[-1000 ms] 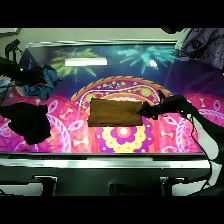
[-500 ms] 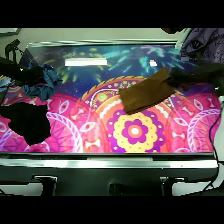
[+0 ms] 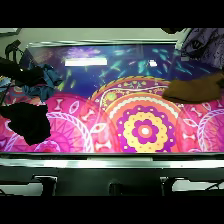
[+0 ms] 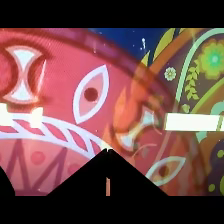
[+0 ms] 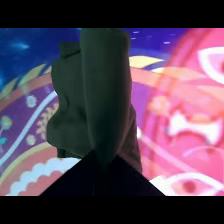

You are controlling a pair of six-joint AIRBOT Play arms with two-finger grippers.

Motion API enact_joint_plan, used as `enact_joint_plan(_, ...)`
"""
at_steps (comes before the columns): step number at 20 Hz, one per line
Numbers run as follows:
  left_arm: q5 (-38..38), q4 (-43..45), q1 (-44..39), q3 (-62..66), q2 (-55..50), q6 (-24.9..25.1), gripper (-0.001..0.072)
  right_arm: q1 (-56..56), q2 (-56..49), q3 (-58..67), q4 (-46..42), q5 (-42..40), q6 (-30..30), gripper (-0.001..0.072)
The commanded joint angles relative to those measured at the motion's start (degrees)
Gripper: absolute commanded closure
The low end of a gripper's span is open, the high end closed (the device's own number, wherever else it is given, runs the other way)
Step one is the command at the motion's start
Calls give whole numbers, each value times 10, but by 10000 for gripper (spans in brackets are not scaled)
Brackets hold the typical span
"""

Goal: Fold the clothes and pants, and hang the long-sleeved shirts on hangers.

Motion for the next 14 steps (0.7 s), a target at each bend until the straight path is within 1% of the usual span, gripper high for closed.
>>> enact_joint_plan(1,-3,0,0,0,-1,0,691,-86,10,-19,-89,-60,6,683)
enact_joint_plan(4,-3,0,0,0,-1,0,691,-139,46,-100,-127,-60,8,683)
enact_joint_plan(8,-5,0,0,0,-1,0,691,-197,126,-276,-173,-35,17,683)
enact_joint_plan(9,-5,0,0,0,-1,0,692,-209,148,-322,-182,-25,30,683)
enact_joint_plan(11,-5,0,0,0,-1,0,691,-224,184,-398,-188,3,36,683)
enact_joint_plan(14,-9,0,0,0,-1,0,692,-226,214,-470,-216,20,52,682)
